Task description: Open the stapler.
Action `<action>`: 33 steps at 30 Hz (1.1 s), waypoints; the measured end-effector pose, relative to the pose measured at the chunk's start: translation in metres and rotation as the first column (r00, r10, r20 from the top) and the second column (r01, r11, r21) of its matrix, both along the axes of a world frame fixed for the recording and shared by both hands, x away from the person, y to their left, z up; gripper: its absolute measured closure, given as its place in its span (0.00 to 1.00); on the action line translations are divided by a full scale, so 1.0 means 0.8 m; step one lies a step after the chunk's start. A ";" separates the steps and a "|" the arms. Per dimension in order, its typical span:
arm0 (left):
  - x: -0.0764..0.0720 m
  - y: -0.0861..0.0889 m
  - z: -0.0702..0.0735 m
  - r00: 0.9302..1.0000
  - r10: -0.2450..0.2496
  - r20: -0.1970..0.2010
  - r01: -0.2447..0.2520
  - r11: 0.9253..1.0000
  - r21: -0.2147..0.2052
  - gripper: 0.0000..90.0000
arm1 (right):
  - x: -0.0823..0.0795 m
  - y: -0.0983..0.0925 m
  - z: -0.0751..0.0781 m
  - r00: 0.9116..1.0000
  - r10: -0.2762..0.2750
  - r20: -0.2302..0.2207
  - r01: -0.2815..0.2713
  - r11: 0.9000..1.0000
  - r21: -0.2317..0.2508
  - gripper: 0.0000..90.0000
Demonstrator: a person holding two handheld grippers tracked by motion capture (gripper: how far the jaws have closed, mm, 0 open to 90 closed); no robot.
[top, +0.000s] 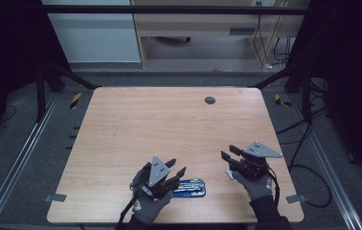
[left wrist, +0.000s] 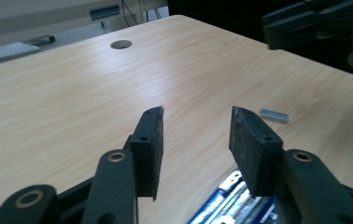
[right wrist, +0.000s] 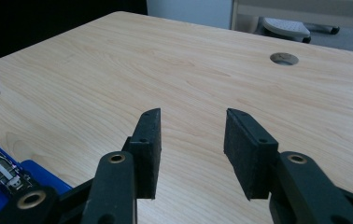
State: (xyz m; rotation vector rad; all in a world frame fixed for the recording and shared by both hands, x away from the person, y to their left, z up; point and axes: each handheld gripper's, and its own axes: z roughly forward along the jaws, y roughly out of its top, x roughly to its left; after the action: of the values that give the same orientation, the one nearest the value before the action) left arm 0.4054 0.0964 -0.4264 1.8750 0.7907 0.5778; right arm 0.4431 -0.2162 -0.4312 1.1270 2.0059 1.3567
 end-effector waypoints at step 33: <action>0.022 0.190 -0.016 0.970 0.232 -0.071 -0.221 0.965 0.139 0.56 | 0.013 -0.014 0.007 0.965 -0.013 -0.260 -0.055 0.967 -0.250 0.67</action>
State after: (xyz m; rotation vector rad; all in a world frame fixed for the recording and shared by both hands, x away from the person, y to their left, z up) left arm 0.4230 0.2487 -0.4390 1.9522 1.0564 0.7093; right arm 0.4532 -0.2276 -0.4253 1.2152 2.3055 0.9607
